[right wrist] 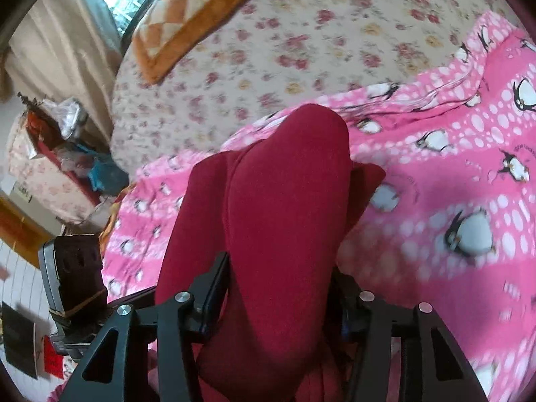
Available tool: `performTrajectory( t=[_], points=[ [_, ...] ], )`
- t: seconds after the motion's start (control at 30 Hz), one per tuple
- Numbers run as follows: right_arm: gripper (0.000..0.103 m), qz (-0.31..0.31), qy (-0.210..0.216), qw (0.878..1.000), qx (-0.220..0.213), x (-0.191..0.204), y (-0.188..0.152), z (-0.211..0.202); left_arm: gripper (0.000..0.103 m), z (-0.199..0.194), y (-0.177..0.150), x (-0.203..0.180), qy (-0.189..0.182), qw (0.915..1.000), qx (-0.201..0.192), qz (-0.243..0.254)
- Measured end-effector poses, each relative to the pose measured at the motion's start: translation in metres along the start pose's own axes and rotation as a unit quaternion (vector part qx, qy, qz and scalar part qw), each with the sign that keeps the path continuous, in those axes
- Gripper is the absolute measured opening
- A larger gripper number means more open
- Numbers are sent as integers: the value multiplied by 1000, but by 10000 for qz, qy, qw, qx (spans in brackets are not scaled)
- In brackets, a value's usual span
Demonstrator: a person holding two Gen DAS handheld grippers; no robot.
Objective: Fold small clothes
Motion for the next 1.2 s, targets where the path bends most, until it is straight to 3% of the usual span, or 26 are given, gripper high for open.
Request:
performTrajectory(
  t=[0.2, 0.27, 0.33, 0.4, 0.57, 0.7, 0.8, 0.87, 0.9, 0.97, 1.07, 1.13, 1.2],
  points=[
    [51, -172, 293, 9982, 494, 38, -60, 4, 58, -40, -49, 28, 495, 9981, 150, -327],
    [56, -232, 63, 9971, 727, 35, -81, 20, 58, -34, -68, 46, 785, 9949, 262, -572],
    [64, -439, -364, 9958, 723, 28, -94, 29, 60, -33, -77, 54, 806, 9938, 165, -744],
    [65, -264, -312, 9966, 715, 22, -101, 30, 61, -39, -79, 55, 792, 9931, 12, -870],
    [67, -482, -579, 9958, 520, 30, -95, -2, 64, -57, -78, 30, 1437, 9893, -268, -26],
    [67, -995, -734, 9923, 69, 51, -86, -36, 64, -68, -79, 15, 1918, 9779, -573, 607],
    [67, -1485, -533, 9869, -335, 82, -86, -57, 64, -72, -82, 6, 2213, 9682, -705, 929],
    [67, -1732, -426, 9830, -437, 95, -91, -60, 64, -74, -85, 1, 2548, 9570, -784, 1144],
    [67, -1901, -398, 9800, -431, 101, -96, -58, 64, -75, -87, 0, 2673, 9529, -798, 1189],
    [66, -2159, -444, 9750, -279, 103, -108, -48, 64, -75, -89, 0, 2707, 9527, -794, 1132],
    [66, -2451, -906, 9649, 269, 82, -134, -17, 64, -83, -91, 0, 2812, 9499, -872, 1052],
    [66, -2498, -1057, 9622, 236, 72, -139, -16, 64, -92, -92, -5, 3008, 9415, -988, 1152],
    [66, -2345, -979, 9671, 159, 72, -136, -23, 64, -99, -93, -11, 3094, 9360, -1127, 1245]
  ],
)
Point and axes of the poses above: each gripper's, at about its wrist camera, not at the fingertips, and z roughly the way its jaws point, x to its left, y to its top, the point moved 3 cm from there along z, roughly the way its jaws point, and after that the axes turned 13 degrees about -x, right-handed, at the moved point
